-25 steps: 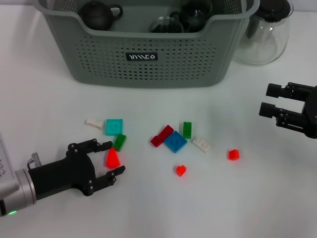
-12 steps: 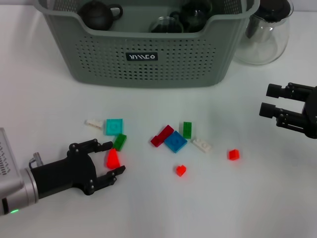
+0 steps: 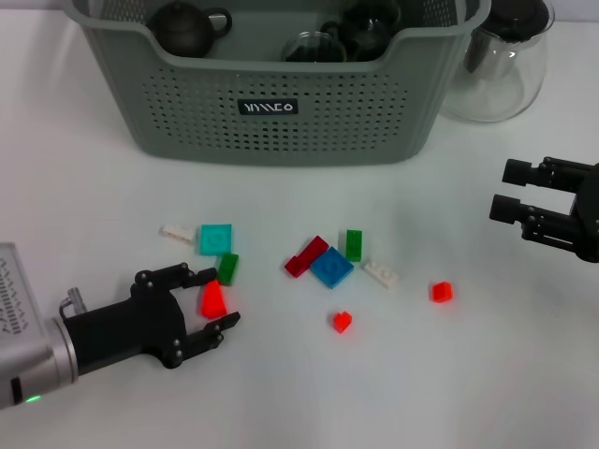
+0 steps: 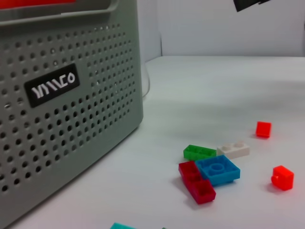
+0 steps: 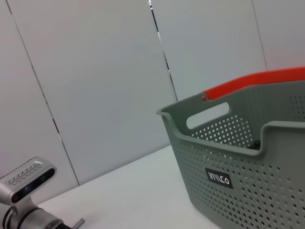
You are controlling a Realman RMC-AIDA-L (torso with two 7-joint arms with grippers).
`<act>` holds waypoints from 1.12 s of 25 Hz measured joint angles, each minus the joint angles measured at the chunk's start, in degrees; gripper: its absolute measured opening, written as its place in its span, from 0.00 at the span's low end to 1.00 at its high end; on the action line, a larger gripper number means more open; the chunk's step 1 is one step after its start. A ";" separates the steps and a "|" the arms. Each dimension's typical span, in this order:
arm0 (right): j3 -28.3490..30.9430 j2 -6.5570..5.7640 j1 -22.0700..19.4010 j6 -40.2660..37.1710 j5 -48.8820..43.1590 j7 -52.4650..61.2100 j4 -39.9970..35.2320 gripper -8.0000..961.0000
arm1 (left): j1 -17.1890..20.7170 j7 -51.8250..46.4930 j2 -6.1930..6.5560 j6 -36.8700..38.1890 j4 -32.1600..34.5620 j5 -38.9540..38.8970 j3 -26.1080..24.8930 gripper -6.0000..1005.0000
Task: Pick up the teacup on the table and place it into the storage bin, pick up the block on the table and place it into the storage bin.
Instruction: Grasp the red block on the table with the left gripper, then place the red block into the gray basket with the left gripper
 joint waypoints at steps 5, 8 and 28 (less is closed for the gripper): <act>0.05 -0.10 -0.04 -0.13 0.00 0.00 0.00 0.64 | 0.37 2.54 -0.07 0.66 -0.26 -0.74 -0.67 0.58; 0.15 -0.20 -0.03 -0.18 0.00 0.12 0.00 0.64 | 0.59 2.49 0.01 2.46 0.36 -1.09 -1.71 0.51; 0.18 -0.19 0.17 0.13 0.00 0.44 0.00 0.64 | -0.74 -16.99 0.86 10.68 6.93 -1.03 -2.02 0.43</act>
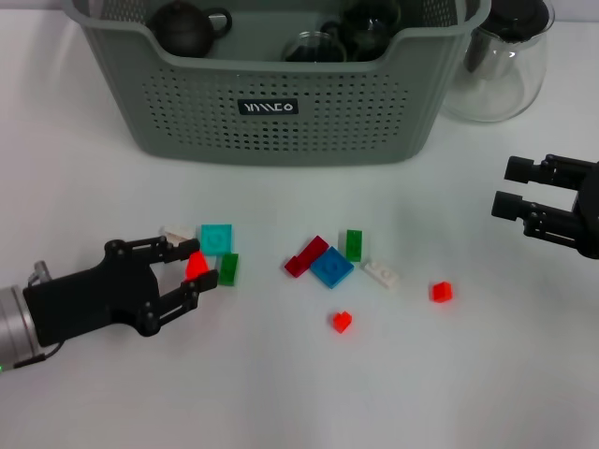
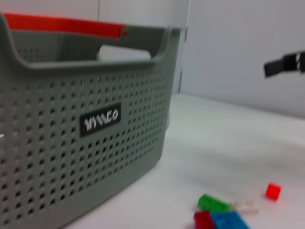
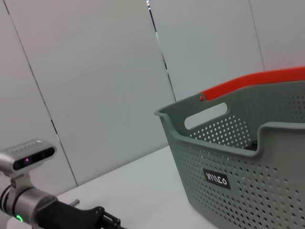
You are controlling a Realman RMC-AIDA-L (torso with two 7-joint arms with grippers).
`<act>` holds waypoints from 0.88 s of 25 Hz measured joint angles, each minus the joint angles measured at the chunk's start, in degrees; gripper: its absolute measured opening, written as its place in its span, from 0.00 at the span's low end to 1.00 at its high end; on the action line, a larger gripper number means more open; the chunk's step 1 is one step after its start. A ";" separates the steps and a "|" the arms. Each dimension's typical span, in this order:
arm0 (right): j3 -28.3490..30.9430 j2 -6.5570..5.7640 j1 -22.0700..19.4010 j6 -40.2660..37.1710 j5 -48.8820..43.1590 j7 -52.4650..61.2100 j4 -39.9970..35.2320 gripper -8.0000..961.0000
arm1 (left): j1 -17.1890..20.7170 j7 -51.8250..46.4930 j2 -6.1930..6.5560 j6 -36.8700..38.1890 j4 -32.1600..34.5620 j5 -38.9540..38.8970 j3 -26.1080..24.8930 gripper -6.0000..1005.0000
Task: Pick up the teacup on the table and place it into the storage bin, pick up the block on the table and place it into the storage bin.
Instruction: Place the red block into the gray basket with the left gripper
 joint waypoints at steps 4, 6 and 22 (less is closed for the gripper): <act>0.08 0.00 0.03 0.06 0.00 0.00 0.00 0.64 | -1.08 -4.34 0.49 4.93 1.24 -0.51 0.00 0.43; 0.10 0.00 -0.03 0.09 0.00 0.00 0.00 0.64 | -1.73 -6.81 0.93 7.94 1.69 -1.27 0.00 0.44; -0.17 0.41 0.15 0.09 -0.02 -0.49 0.09 0.64 | -14.19 -33.86 4.87 18.45 5.71 -18.97 -2.03 0.45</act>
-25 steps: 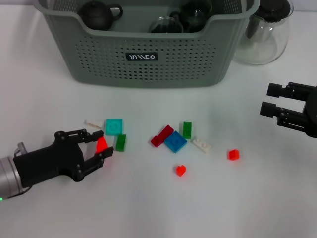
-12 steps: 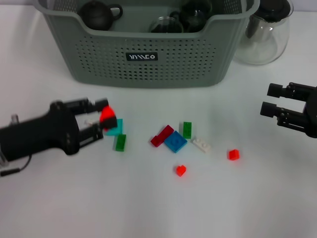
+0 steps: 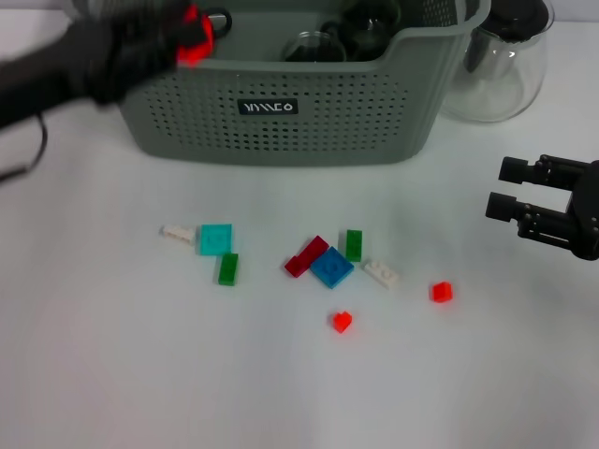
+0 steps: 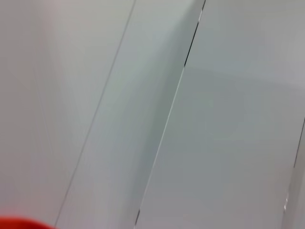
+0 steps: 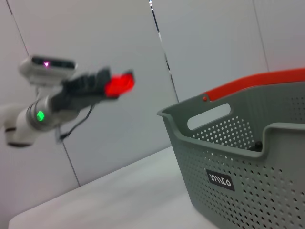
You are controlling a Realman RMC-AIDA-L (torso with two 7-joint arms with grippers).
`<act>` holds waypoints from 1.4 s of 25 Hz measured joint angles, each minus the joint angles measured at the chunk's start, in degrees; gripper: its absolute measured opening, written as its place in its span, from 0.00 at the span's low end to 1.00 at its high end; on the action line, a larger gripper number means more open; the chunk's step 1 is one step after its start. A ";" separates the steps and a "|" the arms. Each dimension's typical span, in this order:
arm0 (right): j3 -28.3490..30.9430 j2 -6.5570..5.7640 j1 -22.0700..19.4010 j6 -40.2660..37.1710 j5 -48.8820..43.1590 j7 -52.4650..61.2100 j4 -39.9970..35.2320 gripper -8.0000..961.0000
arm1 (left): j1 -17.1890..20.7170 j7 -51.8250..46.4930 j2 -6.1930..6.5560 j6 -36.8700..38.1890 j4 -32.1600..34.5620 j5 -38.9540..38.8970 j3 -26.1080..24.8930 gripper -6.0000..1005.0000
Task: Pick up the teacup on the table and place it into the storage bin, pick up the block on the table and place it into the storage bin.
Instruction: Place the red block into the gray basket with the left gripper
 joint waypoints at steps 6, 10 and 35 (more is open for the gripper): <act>-0.02 0.16 0.41 0.00 -0.21 -0.03 0.01 0.64 | -9.63 -11.35 1.77 -6.15 3.84 -2.51 2.10 0.46; -0.09 0.33 0.50 0.00 -0.44 -0.04 0.00 0.64 | -15.52 -21.78 3.73 -18.83 6.98 -2.05 13.30 0.46; -0.09 0.38 1.60 0.80 -0.55 -0.05 0.06 0.64 | -21.36 -56.48 -0.84 -54.26 17.10 21.87 47.86 0.63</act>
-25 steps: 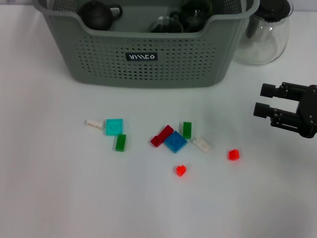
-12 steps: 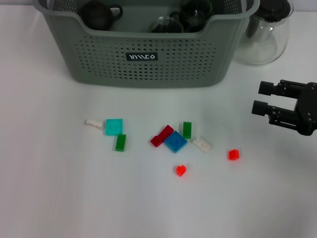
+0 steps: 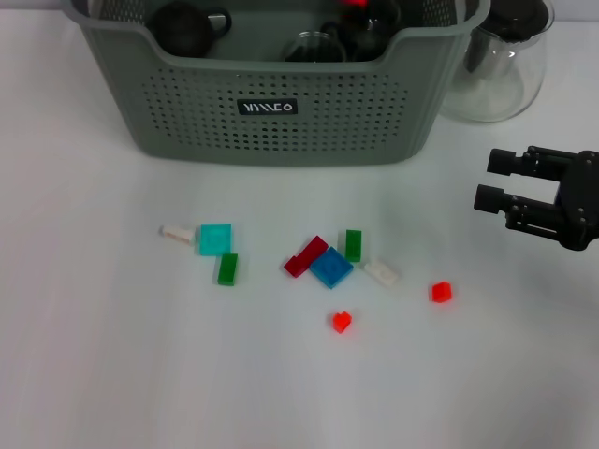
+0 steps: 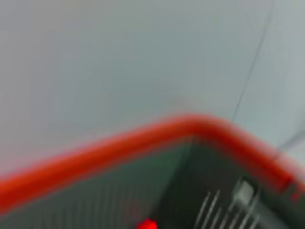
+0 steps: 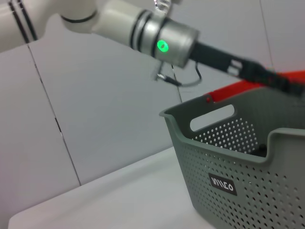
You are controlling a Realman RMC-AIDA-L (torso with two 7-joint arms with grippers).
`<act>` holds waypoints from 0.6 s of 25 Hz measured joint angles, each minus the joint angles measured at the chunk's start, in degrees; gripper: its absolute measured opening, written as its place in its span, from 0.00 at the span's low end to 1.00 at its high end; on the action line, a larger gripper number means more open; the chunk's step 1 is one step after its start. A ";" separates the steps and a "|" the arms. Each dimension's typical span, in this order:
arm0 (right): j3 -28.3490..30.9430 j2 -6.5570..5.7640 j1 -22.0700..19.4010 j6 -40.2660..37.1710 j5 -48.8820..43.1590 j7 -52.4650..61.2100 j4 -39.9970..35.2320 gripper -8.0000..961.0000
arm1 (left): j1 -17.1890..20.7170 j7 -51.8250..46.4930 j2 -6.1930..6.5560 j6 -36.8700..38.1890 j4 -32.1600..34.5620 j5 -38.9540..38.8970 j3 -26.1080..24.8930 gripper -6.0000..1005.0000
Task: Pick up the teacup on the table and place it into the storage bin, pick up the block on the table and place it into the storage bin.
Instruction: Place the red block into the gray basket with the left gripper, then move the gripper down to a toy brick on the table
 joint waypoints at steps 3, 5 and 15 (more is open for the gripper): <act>0.00 0.00 -0.09 0.06 -0.02 0.01 0.03 0.64 | 6.82 4.10 -1.27 3.27 9.06 -8.79 -2.41 0.73; 0.00 0.00 -0.23 0.13 -0.04 0.02 0.03 0.64 | 11.71 8.76 -2.13 6.23 13.87 -16.21 -4.51 0.73; 0.38 0.00 0.36 0.37 -0.04 0.49 0.04 0.64 | 31.11 52.12 -4.45 44.83 4.30 -39.02 -32.26 0.75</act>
